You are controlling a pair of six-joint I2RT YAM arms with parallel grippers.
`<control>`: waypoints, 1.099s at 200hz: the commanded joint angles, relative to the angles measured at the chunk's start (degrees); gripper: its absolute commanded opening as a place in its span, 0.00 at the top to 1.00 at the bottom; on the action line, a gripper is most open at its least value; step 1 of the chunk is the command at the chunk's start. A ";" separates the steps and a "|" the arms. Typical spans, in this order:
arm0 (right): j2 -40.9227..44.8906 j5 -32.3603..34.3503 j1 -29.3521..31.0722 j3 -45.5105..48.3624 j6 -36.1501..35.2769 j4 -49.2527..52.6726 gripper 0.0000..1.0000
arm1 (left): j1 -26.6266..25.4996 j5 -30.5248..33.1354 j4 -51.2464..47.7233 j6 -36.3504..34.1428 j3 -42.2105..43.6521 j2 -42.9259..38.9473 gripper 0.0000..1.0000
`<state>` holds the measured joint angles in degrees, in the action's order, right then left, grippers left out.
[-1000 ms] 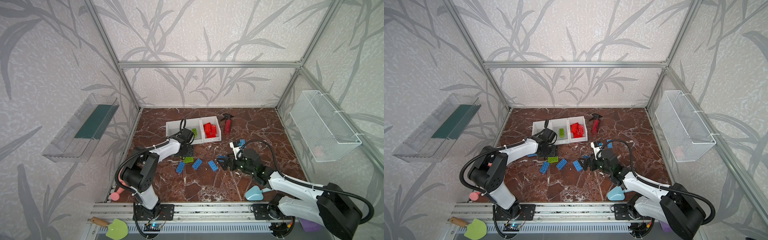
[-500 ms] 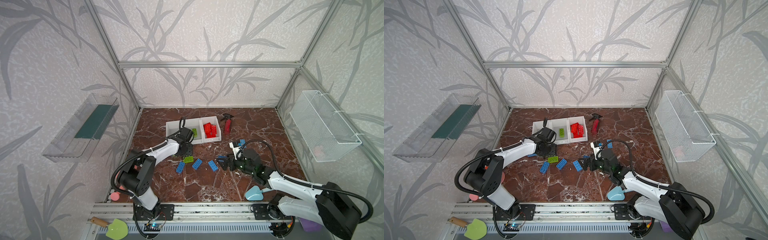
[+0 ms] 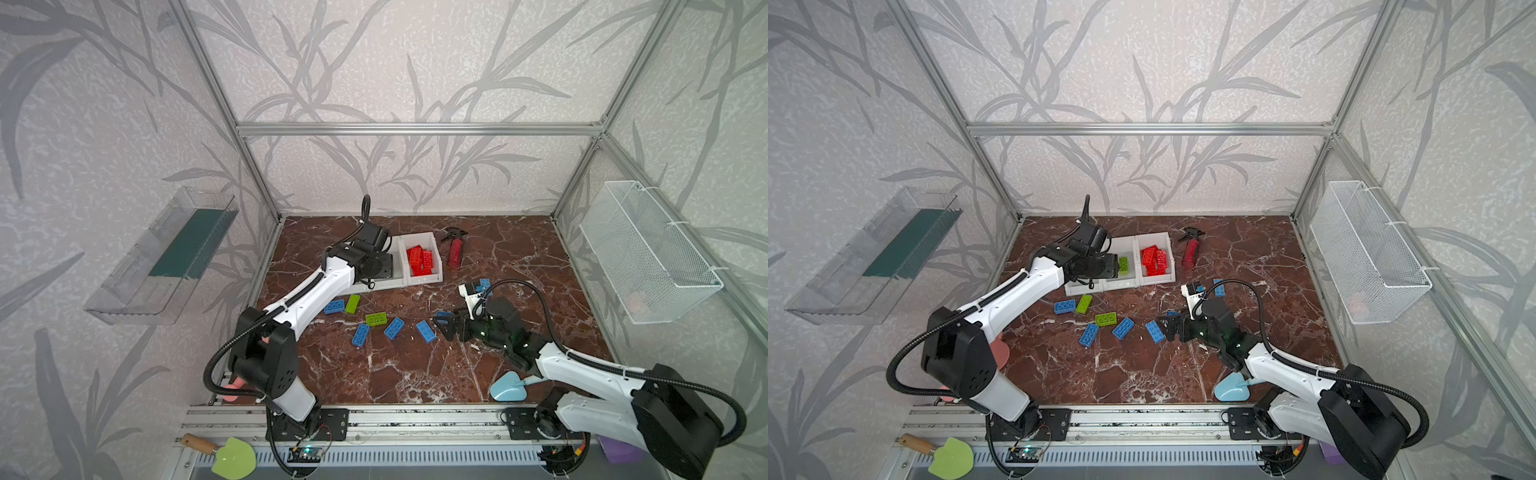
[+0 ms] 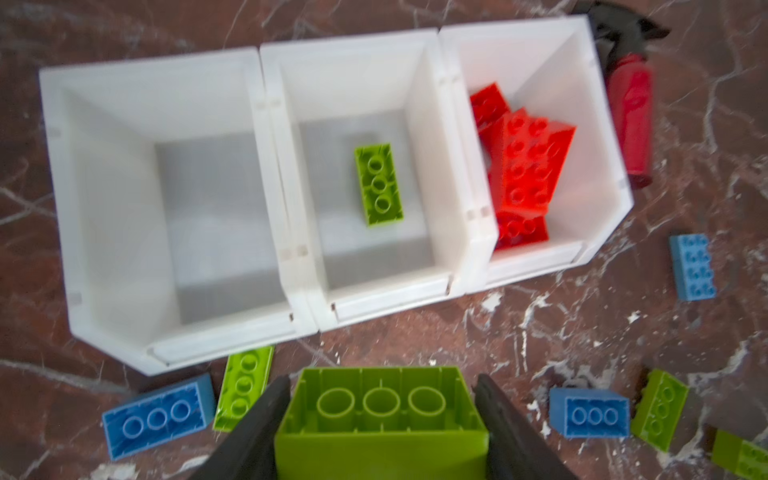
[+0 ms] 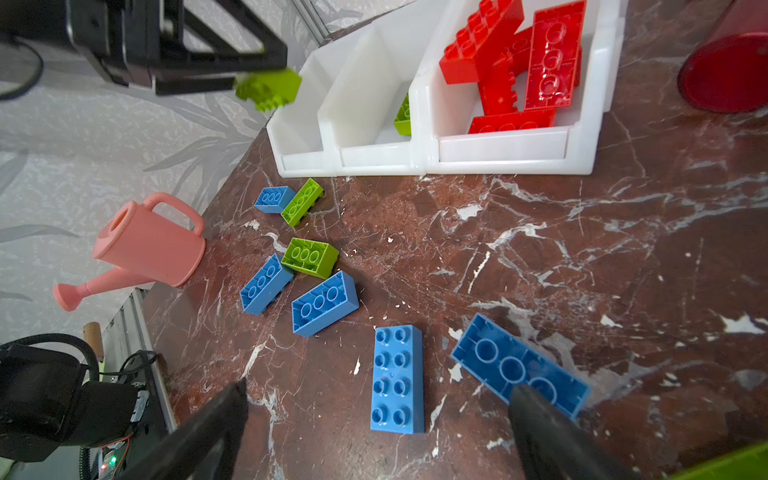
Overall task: Sort the legos into containers by color
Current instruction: 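Carry the lime-green brick with the left gripper into the middle compartment and release, then withdraw the left gripper from the bin while the right gripper moves toward bricks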
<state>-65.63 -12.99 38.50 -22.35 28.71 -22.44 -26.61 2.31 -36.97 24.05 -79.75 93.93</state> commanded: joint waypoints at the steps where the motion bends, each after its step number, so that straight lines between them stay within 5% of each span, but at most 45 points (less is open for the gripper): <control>1: 1.18 0.16 -0.18 0.25 -0.30 -0.37 0.02 | 0.39 -0.50 -3.60 -2.39 -5.20 5.35 0.43; 122: 4.28 1.44 -1.10 -0.41 -1.98 3.57 0.02 | 3.93 -2.10 -8.34 -5.86 -26.91 25.46 0.35; 189: 5.45 7.43 -1.50 -3.48 -3.42 12.14 0.00 | 4.35 -2.40 -9.08 -5.57 -25.19 19.93 0.16; 220: 5.59 20.12 -1.75 -8.66 -0.18 25.35 0.01 | 4.13 -2.74 -9.22 -4.66 -20.34 10.95 0.15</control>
<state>-61.34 -3.90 37.17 -26.22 26.55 -7.86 -22.46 -0.03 -44.66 18.94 -102.83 114.65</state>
